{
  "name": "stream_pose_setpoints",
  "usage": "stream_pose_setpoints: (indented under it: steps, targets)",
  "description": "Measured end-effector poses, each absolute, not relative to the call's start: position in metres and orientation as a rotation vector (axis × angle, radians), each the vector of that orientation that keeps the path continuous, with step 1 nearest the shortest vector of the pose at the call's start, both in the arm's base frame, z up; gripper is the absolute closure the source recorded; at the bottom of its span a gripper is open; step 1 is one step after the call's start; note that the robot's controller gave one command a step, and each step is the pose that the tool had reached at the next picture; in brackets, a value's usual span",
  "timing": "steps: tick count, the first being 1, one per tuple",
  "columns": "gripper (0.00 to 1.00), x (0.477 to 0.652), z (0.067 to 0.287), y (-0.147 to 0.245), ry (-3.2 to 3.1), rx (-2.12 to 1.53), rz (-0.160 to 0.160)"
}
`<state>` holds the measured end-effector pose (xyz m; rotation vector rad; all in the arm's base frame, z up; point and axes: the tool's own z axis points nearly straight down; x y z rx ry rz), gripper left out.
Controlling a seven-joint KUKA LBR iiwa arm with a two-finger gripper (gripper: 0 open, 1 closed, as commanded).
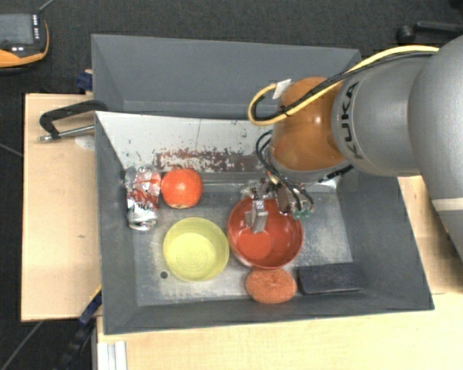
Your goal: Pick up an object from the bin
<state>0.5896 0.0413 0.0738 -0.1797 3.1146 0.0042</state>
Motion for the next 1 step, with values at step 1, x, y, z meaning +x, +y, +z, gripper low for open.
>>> stream_pose_setpoints:
  steps: [1]
  targets:
    - [1.00, 0.5990, 0.2230, 0.0099, 3.100, -0.164, 0.003]
